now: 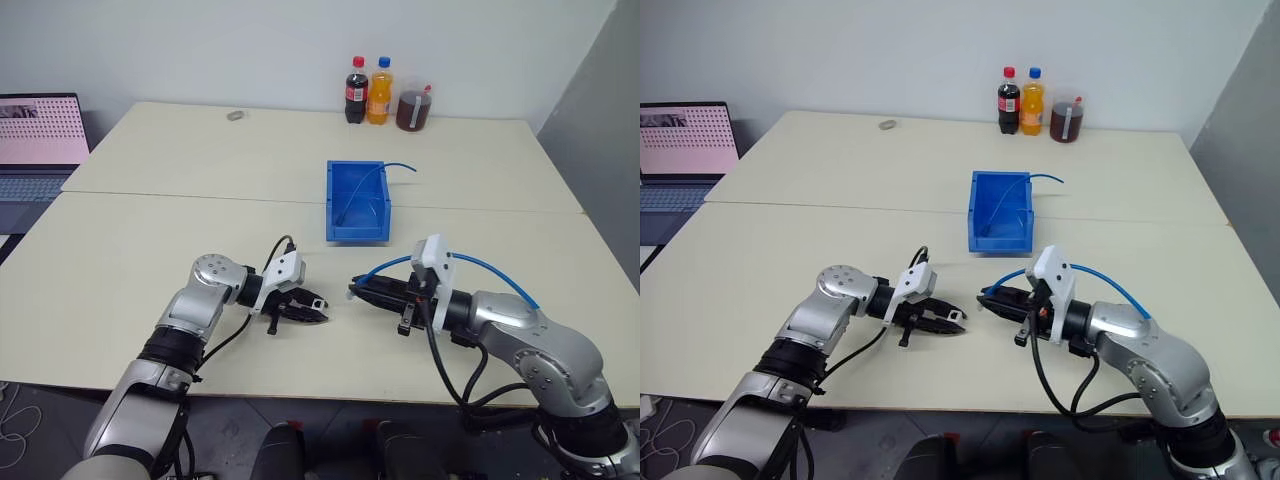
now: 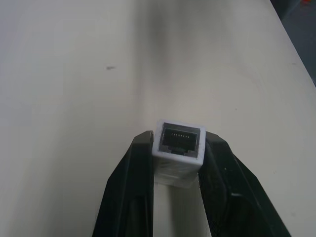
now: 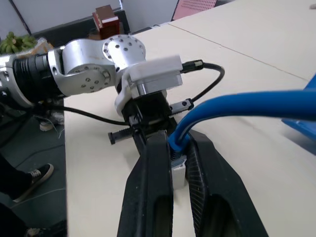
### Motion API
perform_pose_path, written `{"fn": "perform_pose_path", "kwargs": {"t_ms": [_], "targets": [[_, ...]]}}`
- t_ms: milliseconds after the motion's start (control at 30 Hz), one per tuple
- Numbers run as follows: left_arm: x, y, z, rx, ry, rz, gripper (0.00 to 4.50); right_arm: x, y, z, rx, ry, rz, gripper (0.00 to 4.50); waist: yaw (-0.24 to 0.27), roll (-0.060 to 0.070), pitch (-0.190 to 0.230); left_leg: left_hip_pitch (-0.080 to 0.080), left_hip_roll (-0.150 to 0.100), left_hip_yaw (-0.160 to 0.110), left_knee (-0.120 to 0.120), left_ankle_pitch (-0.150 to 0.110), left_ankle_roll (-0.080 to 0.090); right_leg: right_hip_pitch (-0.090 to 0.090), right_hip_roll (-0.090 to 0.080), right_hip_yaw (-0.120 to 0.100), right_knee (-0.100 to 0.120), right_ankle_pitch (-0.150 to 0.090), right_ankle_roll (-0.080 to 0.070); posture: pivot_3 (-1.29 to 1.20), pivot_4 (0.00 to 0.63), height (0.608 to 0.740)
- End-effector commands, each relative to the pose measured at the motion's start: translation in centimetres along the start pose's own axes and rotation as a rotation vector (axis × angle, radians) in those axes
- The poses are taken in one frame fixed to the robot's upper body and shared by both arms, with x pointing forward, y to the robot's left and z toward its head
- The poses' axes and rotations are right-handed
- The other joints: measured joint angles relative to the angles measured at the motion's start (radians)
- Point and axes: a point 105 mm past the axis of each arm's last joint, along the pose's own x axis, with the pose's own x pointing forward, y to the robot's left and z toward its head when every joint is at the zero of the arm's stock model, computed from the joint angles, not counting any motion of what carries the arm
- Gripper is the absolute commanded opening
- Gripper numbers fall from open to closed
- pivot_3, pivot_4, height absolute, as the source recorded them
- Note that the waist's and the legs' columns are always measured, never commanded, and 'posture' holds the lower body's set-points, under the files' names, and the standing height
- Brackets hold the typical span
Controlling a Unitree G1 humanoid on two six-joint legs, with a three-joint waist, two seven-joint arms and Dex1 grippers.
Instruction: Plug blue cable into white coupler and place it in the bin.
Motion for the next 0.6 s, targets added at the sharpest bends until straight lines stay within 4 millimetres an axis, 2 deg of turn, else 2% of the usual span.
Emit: {"fn": "perform_pose_path", "kwargs": {"t_ms": [33,433,600], "targets": [[0.7,0.3,0.1,0.019,0.018,-0.005,0.90,1.1,0.2,0.6,-0.073,-0.025,0.027,0.13,0.002,0.000,0.000,0.000,0.000,0.000,0.001,0.000,0.000,0.001,0.000,0.000,0.000,0.000,0.000,0.00,0.150,0.740],[1.4,0.3,-0.1,0.025,0.030,-0.010,0.87,4.5,-1.3,-3.1,-0.176,0.144,0.029,0.13,0.003,0.000,0.000,0.000,0.000,-0.001,0.006,0.000,0.000,0.003,-0.001,-0.001,0.001,0.000,0.001,0.00,0.150,0.740],[1.4,0.2,0.0,0.027,0.027,-0.005,0.85,4.9,-1.9,-3.5,-0.176,0.158,0.013,0.13,0.003,0.000,-0.001,0.001,0.000,-0.001,0.007,0.000,0.000,0.004,-0.001,-0.001,0.001,0.000,0.001,0.00,0.150,0.740]]}}
